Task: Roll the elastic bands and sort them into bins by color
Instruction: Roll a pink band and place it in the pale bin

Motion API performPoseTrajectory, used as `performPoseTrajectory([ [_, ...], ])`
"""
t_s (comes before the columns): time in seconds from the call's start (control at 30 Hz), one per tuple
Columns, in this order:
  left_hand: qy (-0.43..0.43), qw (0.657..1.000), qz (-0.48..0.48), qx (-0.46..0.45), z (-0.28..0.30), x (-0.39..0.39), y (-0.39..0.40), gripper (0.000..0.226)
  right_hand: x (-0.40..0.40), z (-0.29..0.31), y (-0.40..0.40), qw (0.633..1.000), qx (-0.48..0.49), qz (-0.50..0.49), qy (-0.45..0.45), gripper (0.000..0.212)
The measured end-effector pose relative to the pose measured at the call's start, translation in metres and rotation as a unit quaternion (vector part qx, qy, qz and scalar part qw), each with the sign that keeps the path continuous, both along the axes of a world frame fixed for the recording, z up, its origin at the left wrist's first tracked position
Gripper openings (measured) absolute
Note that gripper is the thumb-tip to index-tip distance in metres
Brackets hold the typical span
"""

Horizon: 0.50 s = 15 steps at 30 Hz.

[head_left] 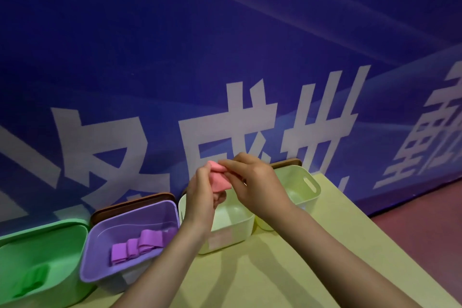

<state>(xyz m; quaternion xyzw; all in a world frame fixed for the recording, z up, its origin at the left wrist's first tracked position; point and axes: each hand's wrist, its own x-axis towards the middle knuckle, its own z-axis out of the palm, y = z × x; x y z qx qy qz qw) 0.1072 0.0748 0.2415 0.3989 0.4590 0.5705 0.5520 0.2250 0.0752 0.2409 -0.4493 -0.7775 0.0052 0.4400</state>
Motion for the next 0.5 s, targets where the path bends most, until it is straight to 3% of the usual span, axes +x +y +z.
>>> performPoseTrajectory([
  [0.1, -0.004, 1.0, 0.013, 0.015, -0.002, 0.008, 0.005, 0.041, 0.011, 0.005, 0.008, 0.999, -0.002, 0.023, -0.03, 0.029],
  [0.27, 0.005, 0.999, 0.003, 0.05, -0.007, 0.013, 0.018, 0.033, 0.03, 0.007, 0.019, 0.993, -0.074, 0.084, -0.046, 0.037],
  [0.4, 0.034, 0.997, -0.015, 0.072, -0.008, 0.016, 0.021, 0.031, 0.041, 0.01, 0.021, 0.975, -0.185, 0.083, 0.095, 0.031],
  [0.5, 0.09, 0.992, -0.023, 0.087, -0.011, 0.024, 0.021, 0.03, 0.046, 0.008, 0.023, 0.939, -0.283, 0.089, 0.175, 0.029],
])
